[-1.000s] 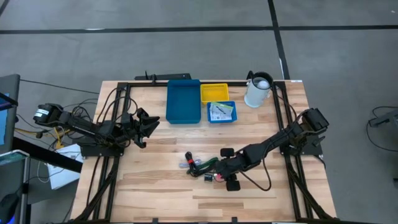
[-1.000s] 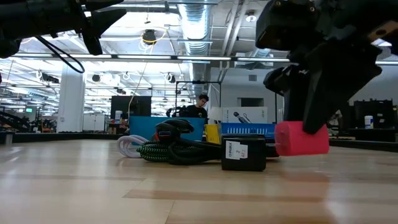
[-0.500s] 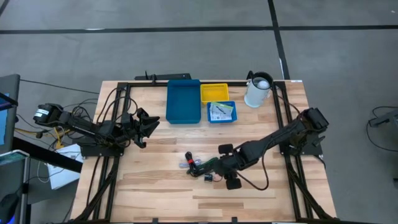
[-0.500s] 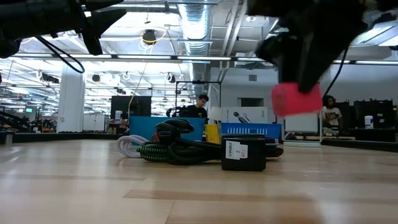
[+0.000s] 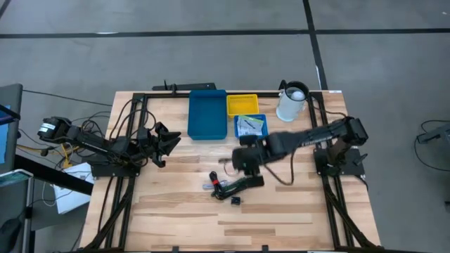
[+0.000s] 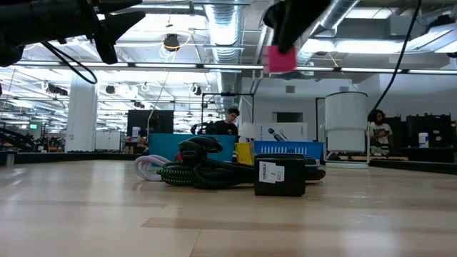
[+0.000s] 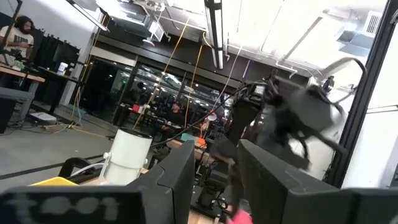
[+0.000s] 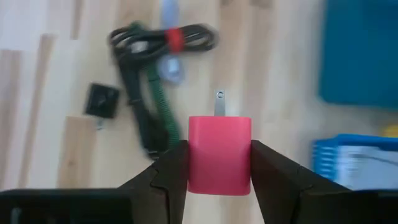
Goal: Pick and place items into bin
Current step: Put the pink charger adapter into the yellow bin
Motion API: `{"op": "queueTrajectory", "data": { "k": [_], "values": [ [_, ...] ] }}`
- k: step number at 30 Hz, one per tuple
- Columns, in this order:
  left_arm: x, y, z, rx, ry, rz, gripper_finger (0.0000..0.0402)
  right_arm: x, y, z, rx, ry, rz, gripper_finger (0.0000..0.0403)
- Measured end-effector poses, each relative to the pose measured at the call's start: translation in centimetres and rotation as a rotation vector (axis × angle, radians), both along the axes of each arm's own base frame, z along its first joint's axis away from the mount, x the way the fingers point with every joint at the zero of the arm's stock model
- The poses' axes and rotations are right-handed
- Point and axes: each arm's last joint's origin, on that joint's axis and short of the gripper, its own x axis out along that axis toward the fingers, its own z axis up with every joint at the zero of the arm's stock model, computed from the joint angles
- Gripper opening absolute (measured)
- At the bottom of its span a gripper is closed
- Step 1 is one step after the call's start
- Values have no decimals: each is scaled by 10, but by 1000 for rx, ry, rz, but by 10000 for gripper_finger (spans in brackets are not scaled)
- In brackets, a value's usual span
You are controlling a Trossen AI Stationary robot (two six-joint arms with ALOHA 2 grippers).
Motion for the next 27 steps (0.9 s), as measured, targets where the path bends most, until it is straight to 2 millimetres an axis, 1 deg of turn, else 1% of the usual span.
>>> {"op": "queueTrajectory", "data": {
  "k": [5,8,14,20,23,27],
  "values": [
    [0,0,0,-2,-1,-1,112,7,-45,25,-19,-45,-69,140],
    [0,0,0,-2,-1,-1,112,9,-75,33,-36,-68,-117,140],
    [0,0,0,-2,-1,-1,112,4,-138,38,-70,-90,-237,140],
    [0,0,0,10,2,4,112,-11,-198,39,-94,-99,-376,141],
    [0,0,0,11,2,5,112,-20,-222,39,-100,-108,-435,141],
    [0,0,0,23,6,11,112,-30,-248,41,-93,-152,-491,141]
  ]
}}
